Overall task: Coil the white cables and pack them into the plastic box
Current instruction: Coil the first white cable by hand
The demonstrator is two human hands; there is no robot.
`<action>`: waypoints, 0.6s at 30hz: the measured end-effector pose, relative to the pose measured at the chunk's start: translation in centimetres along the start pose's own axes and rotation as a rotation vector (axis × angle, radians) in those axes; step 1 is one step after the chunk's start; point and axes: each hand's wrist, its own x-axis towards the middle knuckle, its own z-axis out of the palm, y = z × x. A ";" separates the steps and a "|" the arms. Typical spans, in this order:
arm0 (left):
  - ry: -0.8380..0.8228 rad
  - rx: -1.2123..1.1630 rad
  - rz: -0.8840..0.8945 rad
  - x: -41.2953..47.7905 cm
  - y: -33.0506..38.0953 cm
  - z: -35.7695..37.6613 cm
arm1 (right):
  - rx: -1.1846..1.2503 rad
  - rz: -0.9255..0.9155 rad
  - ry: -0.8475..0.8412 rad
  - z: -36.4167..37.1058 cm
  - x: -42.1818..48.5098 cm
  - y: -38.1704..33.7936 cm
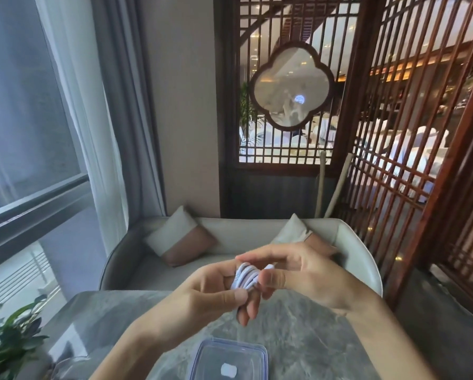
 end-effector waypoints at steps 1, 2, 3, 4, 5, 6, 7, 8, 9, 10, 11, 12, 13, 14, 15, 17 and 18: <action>0.012 -0.007 -0.003 0.0 0.0 -0.1 | -0.020 -0.022 0.051 0.3 -0.1 0.2; 0.021 -0.019 -0.010 0.1 -0.1 -0.2 | -0.040 -0.040 0.097 0.6 -0.1 0.5; 0.018 -0.033 -0.020 0.2 -0.2 -0.3 | -0.046 -0.051 0.122 0.9 -0.2 0.8; 0.006 -0.048 -0.033 0.3 -0.3 -0.3 | -0.035 -0.056 0.126 1.1 -0.3 1.1; -0.013 -0.065 -0.045 0.4 -0.4 -0.3 | -0.011 -0.053 0.119 1.1 -0.4 1.3; -0.033 -0.080 -0.058 0.4 -0.6 -0.3 | 0.014 -0.047 0.110 1.1 -0.6 1.4; -0.053 -0.090 -0.074 0.6 -0.6 -0.2 | 0.038 -0.040 0.104 1.0 -0.9 1.5; -0.070 -0.096 -0.094 0.6 -0.6 -0.2 | 0.059 -0.036 0.097 0.9 -1.1 1.5; -0.082 -0.096 -0.117 0.7 -0.6 -0.2 | 0.077 -0.033 0.088 0.9 -1.3 1.5; -0.088 -0.088 -0.141 0.8 -0.4 -0.2 | 0.090 -0.031 0.080 0.9 -1.4 1.5; -0.089 -0.076 -0.165 0.9 -0.2 -0.2 | 0.098 -0.025 0.080 0.9 -1.5 1.6; -0.085 -0.065 -0.187 1.0 -0.1 -0.2 | 0.100 -0.016 0.088 0.9 -1.5 1.7; -0.073 -0.058 -0.204 1.0 0.0 -0.2 | 0.097 -0.009 0.098 0.9 -1.5 1.9; -0.053 -0.051 -0.216 1.1 0.0 0.0 | 0.090 -0.007 0.106 1.0 -1.5 2.1; -0.026 -0.040 -0.227 1.2 0.0 0.2 | 0.079 -0.010 0.112 1.0 -1.5 2.4; 0.048 0.046 -0.220 1.2 -0.1 0.8 | 0.030 -0.035 0.128 1.3 -1.5 2.9; 0.093 0.119 -0.193 1.1 -0.2 1.1 | 0.000 -0.055 0.146 1.4 -1.5 3.1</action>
